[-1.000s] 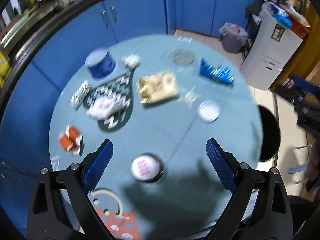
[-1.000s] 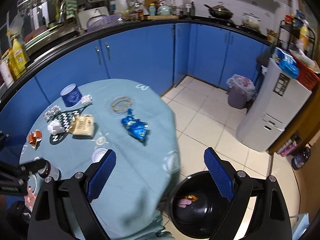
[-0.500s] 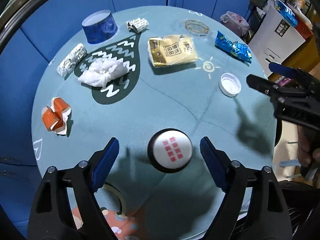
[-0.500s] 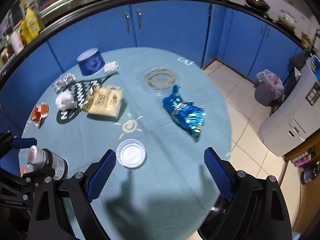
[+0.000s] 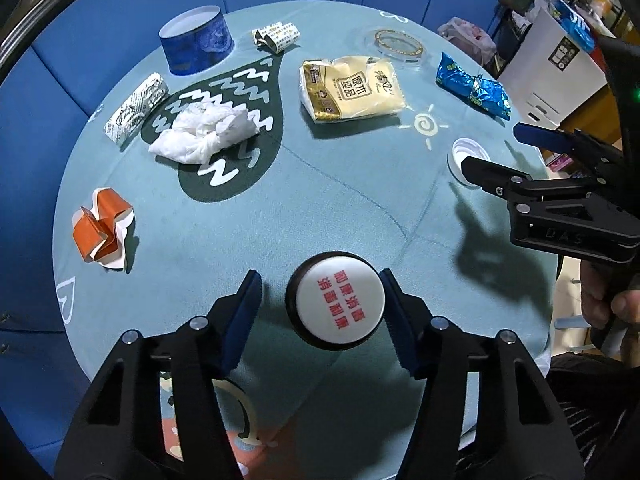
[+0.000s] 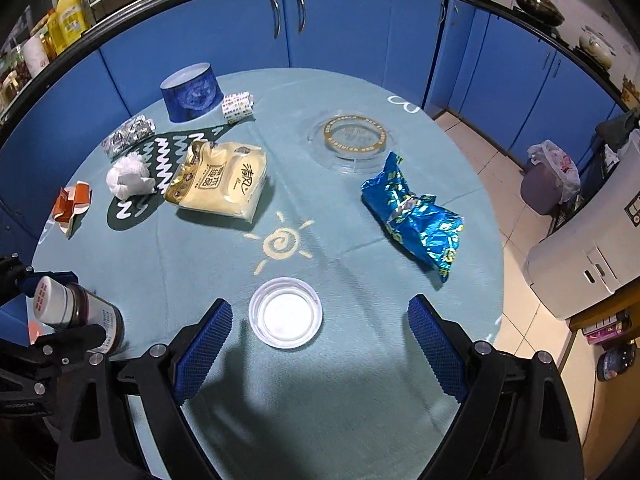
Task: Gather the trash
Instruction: 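Grasp the pill bottle cap with the left gripper while the right grasps the clear plastic lid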
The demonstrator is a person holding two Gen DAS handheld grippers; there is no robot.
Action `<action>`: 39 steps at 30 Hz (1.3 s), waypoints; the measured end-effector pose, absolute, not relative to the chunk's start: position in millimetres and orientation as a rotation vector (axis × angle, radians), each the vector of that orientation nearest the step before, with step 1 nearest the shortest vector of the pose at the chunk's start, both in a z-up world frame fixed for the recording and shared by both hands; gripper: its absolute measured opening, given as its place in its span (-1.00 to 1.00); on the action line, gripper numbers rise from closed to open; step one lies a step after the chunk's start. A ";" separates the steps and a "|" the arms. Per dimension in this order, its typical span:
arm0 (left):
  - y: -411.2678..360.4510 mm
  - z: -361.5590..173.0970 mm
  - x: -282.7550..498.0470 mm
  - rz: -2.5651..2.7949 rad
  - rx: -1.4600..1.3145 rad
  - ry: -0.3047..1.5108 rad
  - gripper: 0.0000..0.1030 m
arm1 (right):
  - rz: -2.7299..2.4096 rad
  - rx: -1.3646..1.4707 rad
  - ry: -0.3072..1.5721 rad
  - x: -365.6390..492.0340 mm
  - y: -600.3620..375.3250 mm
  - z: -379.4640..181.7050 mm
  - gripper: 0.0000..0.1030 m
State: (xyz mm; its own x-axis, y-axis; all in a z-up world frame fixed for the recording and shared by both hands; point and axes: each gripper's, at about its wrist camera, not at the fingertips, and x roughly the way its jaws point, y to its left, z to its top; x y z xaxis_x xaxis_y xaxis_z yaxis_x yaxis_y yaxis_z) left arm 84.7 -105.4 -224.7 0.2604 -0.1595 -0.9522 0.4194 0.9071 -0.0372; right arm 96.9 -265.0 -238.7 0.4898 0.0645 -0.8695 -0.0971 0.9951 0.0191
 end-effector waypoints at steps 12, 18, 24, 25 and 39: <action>-96.1 -234.2 89.9 -0.398 0.205 1.281 -0.09 | 0.087 -0.067 1.079 106.9 -258.1 -249.3 0.70; -94.1 -233.9 92.9 -0.388 0.202 1.275 -0.10 | 0.088 -0.074 1.097 110.2 -255.8 -254.9 0.69; -88.3 -232.5 96.7 -0.366 0.192 1.273 -0.10 | 0.100 -0.078 1.097 108.8 -253.9 -255.6 0.56; -88.2 -232.3 97.3 -0.365 0.192 1.273 -0.10 | 0.104 -0.077 1.097 108.8 -253.0 -255.2 0.47; -89.0 -221.9 98.3 -0.343 0.191 1.243 -0.10 | 0.133 -0.142 1.074 94.0 -243.0 -242.6 -0.24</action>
State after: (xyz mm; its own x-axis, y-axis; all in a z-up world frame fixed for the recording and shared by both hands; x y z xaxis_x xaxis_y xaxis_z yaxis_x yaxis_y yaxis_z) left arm 98.3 -89.0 -221.9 0.2798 -0.1510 -0.9481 0.3563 0.9334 -0.0435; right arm 94.0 -243.0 -242.6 0.4700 0.0394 -0.8818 -0.1775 0.9828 -0.0507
